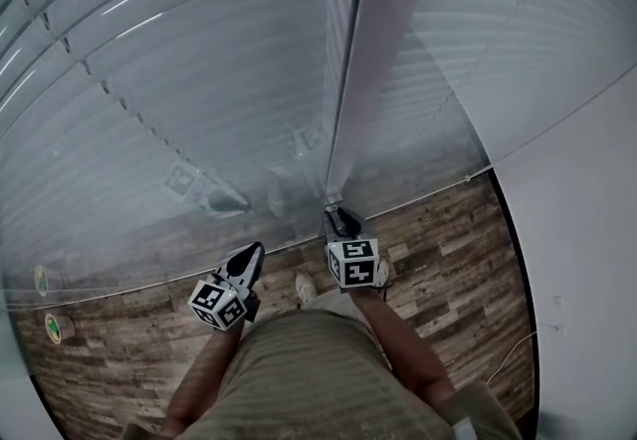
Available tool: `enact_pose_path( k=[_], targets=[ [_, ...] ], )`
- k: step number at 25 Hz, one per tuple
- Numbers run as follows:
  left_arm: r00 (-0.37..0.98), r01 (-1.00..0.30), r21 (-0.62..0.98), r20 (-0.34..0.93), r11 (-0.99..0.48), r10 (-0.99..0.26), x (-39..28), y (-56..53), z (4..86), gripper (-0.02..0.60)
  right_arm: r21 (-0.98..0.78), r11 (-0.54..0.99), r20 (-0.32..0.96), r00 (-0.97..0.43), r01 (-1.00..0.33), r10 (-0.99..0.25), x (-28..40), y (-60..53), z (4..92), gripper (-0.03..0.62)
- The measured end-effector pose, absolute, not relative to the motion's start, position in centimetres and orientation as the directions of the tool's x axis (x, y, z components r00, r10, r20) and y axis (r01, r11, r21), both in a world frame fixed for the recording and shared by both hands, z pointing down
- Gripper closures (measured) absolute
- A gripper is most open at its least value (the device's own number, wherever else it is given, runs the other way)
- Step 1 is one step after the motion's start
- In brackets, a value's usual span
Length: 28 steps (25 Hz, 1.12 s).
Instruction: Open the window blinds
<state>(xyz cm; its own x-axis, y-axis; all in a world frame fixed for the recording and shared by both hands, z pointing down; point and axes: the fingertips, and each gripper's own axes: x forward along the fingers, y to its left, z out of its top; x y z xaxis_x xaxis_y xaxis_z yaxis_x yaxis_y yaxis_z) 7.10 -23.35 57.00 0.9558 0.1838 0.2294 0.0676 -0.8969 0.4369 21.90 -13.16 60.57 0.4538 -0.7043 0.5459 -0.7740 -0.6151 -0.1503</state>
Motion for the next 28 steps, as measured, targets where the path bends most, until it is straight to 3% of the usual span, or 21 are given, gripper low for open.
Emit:
enact_pose_path(
  k=[3,8,15,25,28],
  targets=[
    [0.955,0.072,0.44,0.227,-0.895,0.188,7.2,-23.3,57.0,0.566,-0.24,-0.602,0.531,0.417,-0.761,-0.738,22.0,-13.2,60.7,0.471],
    [0.955,0.077,0.441,0.224,-0.894,0.192,7.1,-23.2,57.0,0.566,-0.575,-0.512,0.384,0.342,-0.638,-0.857,21.9,-12.4,59.8,0.462],
    [0.957,0.06,0.452,0.228,-0.89,0.18,6.7,-23.6,57.3,0.566,-0.764,-0.445,0.314,0.333,-0.467,-0.889,21.9,-11.9,60.4,0.45],
    [0.958,0.061,0.455,0.224,-0.889,0.181,6.4,-23.6,57.3,0.566,-0.812,-0.427,0.302,0.34,-0.399,-0.891,22.5,-12.2,60.5,0.47],
    [0.957,0.062,0.455,0.226,-0.888,0.182,6.4,-23.6,57.4,0.566,-0.603,-0.539,0.398,0.363,-0.588,-0.842,22.1,-12.4,60.1,0.496]
  ],
)
